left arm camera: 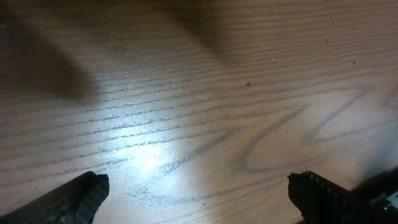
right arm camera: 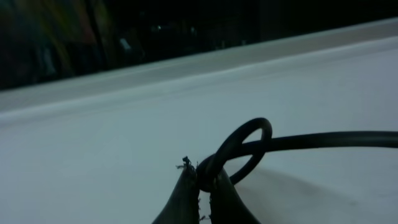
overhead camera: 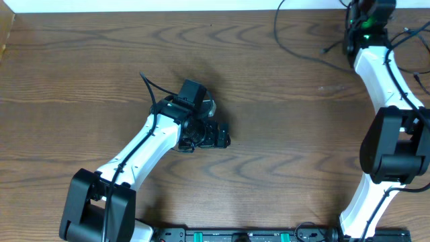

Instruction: Untangle cables

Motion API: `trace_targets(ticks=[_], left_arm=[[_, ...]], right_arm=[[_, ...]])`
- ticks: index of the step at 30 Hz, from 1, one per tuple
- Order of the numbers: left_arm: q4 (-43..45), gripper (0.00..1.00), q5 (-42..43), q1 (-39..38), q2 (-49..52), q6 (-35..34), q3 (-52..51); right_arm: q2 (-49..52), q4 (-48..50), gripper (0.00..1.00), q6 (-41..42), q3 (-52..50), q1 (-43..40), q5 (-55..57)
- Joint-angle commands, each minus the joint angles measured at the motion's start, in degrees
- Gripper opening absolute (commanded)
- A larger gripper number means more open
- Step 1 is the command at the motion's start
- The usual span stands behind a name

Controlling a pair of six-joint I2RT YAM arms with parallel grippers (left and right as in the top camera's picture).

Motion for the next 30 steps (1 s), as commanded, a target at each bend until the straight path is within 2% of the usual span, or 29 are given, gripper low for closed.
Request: trace_targets(ticks=[1,5,9,14,16,20,24,29,30], left_arm=[[-0.2,0.98,0.3,-0.1,0.0,1.0,0.7],[-0.2,0.98,0.3,-0.1,0.0,1.0,0.7],[-0.2,0.98,0.3,-0.1,0.0,1.0,0.7],[-0.2,0.98,0.3,-0.1,0.0,1.0,0.7],[-0.2,0.98,0.3,-0.1,0.0,1.0,0.7],[-0.2,0.98,0.3,-0.1,0.0,1.0,0.7],[-0.2,0.98,0.3,-0.1,0.0,1.0,0.7],[-0.2,0.98,0.3,-0.1,0.0,1.0,0.7],[-0.2,0.98,0.3,-0.1,0.0,1.0,0.7]], right_arm=[[0.4,-5.2,0.01,-3.3,0.3,-0.3,-1.6],[6.3,-12.6,0.01,-3.2,0.3,0.0,-4.3],[12.4,-15.3,0.01,-3.3,0.3,0.6,-10.8],[18.6,-16.1,0.01,-3.3,0.3,1.8,-8.4],[19.5,-16.7,0.04,-2.6,0.2,1.8,-8.3],[19.3,-17.1,0.25,-0.3,0.3,1.8,-8.4],[17.9,-16.0,0.64,-0.3,0.3,1.9,-8.3],[14.6,-16.0,0.89,-0.3,0.3,1.5,-8.3],[13.7,-16.0,0.96,-0.3,0.3,1.5,-8.4]])
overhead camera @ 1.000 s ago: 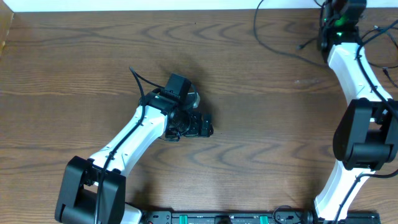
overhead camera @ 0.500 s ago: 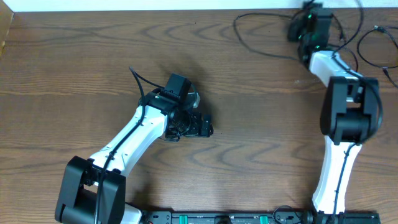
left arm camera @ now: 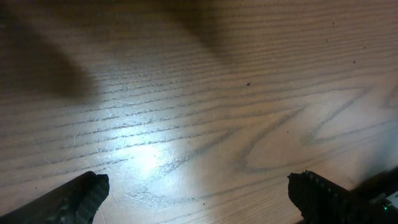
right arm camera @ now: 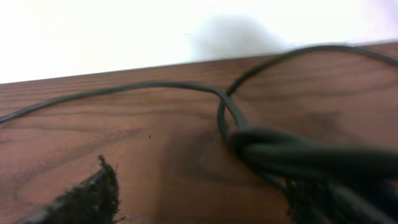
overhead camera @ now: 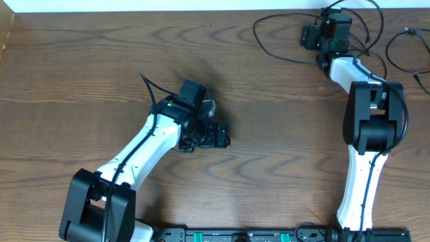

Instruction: Untangle cables

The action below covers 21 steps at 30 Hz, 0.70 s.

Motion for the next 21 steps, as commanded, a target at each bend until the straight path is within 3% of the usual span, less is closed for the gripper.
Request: trace_targets(ticks=[1,5,13,17,21], left_arm=[[-0.2,0.98,0.3,-0.1,0.1,1.0,0.7],[-0.2,0.98,0.3,-0.1,0.1,1.0,0.7],[-0.2,0.98,0.3,-0.1,0.1,1.0,0.7],[-0.2,0.98,0.3,-0.1,0.1,1.0,0.7],[-0.2,0.98,0.3,-0.1,0.1,1.0,0.7]], right_arm=[[-6.2,0.3,0.99,-0.2,0.1,-0.2,0.3],[-9.5,-0.8,0.99,-0.2,0.1,0.0,-2.4],[-10.3,-14.8,0.99,-6.0,0.1,2.2,-24.8],[-10.3,-20.5,0.96,-11.0,0.1,4.2,-21.2],[-10.3,-26.1,0.99,-6.0,0.1,5.0,-19.8]])
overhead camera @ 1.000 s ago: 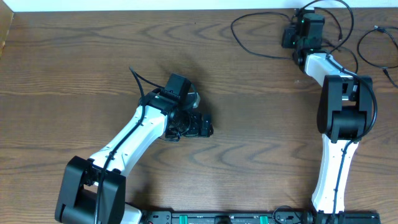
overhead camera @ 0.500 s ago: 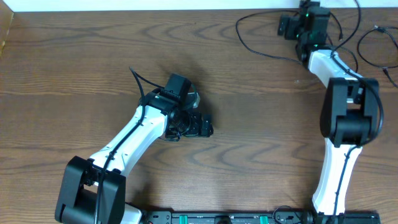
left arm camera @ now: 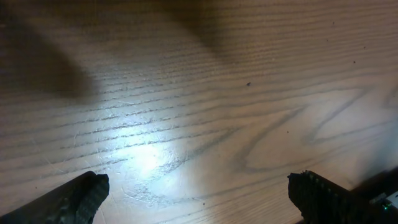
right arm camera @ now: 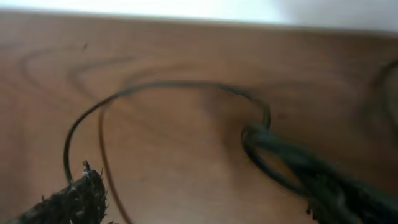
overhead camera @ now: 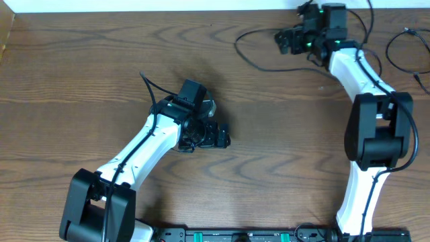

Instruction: Untangle cables

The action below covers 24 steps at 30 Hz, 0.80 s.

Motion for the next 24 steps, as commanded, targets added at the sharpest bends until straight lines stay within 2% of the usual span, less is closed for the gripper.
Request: trace_targets(ticks=[1,4,6,9,12,17,19,24], left_arm=[[-0.2,0.98,0.3,-0.1,0.1,1.0,0.7],[-0.2,0.98,0.3,-0.1,0.1,1.0,0.7],[-0.2,0.98,0.3,-0.1,0.1,1.0,0.7],[-0.2,0.98,0.3,-0.1,0.1,1.0,0.7],[-0.2,0.98,0.3,-0.1,0.1,1.0,0.7],[-0.2,0.98,0.3,-0.1,0.1,1.0,0.7],[-0.2,0.98,0.3,-0.1,0.1,1.0,0.7],[-0.2,0.98,0.3,-0.1,0.1,1.0,0.7]], right_arm=[[0.5,-3.9,0.99,5.2,-0.1,0.5,-0.4],[0.5,-9.8,0.99,21.6,-0.1,-0.3,-1.7],[0.5,-11.0,0.99,24.8,-0.1,-1.0,-5.6],[0.5,-11.0,0.99,23.7,-0.1,-1.6,-15.5],[0.5,-12.4,0.99,19.0,-0.1,-1.1,-23.3],[0.5,-16.5,0.99,23.7,-0.1,1.2,-25.0],[0.5,-15.6,0.99,22.8,-0.1,2.5,-27.8],[0.5,-11.3,0.99,18.2,-0.1,5.9,-27.1]])
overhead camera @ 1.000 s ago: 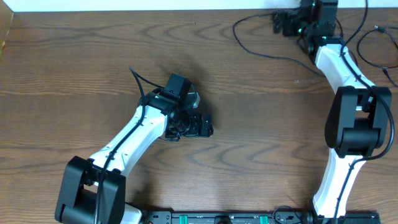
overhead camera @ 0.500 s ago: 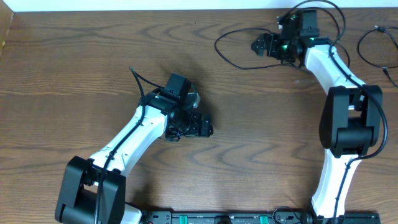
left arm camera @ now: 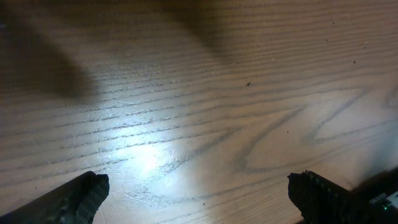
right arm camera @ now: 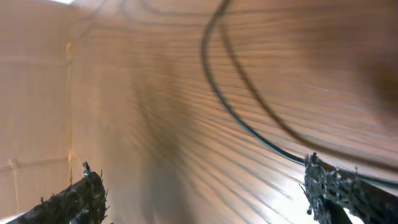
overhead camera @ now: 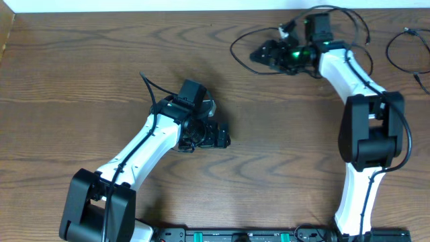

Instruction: Untangle cables

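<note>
Thin black cables (overhead camera: 235, 44) lie in loops on the wooden table (overhead camera: 80, 60) at the back right. My right gripper (overhead camera: 262, 55) points left inside those loops, low over the wood. In the blurred right wrist view the right gripper (right arm camera: 208, 193) is open, jaws wide apart, and one black cable (right arm camera: 203, 56) curves down to the right finger (right arm camera: 336, 190). Nothing lies between the fingers. My left gripper (overhead camera: 218, 136) rests at the table's middle, away from the cables. The left wrist view shows the left gripper (left arm camera: 199, 193) open over bare wood.
Another black cable (overhead camera: 390, 50) loops at the far right edge. A white strip (overhead camera: 134, 5) borders the table's back edge. The right arm's white links (overhead camera: 349, 67) stretch along the right side, and the left arm (overhead camera: 134, 158) crosses the front left.
My right gripper has moved left and a little toward the front, and the cable loop's left end reaches slightly lower and further left. The left arm has not moved.
First my right gripper was shut on a black cable loop past the table's back right corner. At the later moments it stood open over the wood with cable against its right finger, each time further left. The cable loops now spread further left along the back edge.
</note>
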Motion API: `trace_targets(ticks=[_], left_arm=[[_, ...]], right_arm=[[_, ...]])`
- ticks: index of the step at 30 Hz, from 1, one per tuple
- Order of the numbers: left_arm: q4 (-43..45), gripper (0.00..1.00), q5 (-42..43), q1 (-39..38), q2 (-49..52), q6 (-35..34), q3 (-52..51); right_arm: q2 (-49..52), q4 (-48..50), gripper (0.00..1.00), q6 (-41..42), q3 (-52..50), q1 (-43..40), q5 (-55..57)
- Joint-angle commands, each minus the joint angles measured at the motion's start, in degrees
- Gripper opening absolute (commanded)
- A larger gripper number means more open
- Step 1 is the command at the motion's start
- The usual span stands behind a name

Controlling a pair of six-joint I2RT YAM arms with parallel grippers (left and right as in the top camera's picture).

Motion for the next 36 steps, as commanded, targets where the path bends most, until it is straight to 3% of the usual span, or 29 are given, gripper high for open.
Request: trace_targets(ticks=[1,6,8,14,22,26,29,36], left_arm=[[-0.2,0.98,0.3,-0.1,0.0,1.0,0.7],[-0.2,0.98,0.3,-0.1,0.0,1.0,0.7],[-0.2,0.98,0.3,-0.1,0.0,1.0,0.7],[-0.2,0.98,0.3,-0.1,0.0,1.0,0.7],[-0.2,0.98,0.3,-0.1,0.0,1.0,0.7],[-0.2,0.98,0.3,-0.1,0.0,1.0,0.7],[-0.2,0.98,0.3,-0.1,0.0,1.0,0.7],[-0.2,0.98,0.3,-0.1,0.0,1.0,0.7]], right_arm=[[0.5,2.7,0.99,-6.2,0.0,2.9,-1.6],[0.5,1.8,0.99,-33.7,0.0,7.6,4.8],[0.5,3.0,0.99,-33.3,0.0,8.6,4.8],[0.5,4.5,0.99,4.2,0.0,10.0,5.2],[0.5,6.2,0.99,42.8,0.0,5.7,7.7],[0.5,6.3,0.99,62.5,0.0,2.4,3.5],[0.5,6.3,0.99,69.9,0.0,1.0,-0.2],[0.5,6.4,0.99,70.9,0.0,2.6,-6.4]])
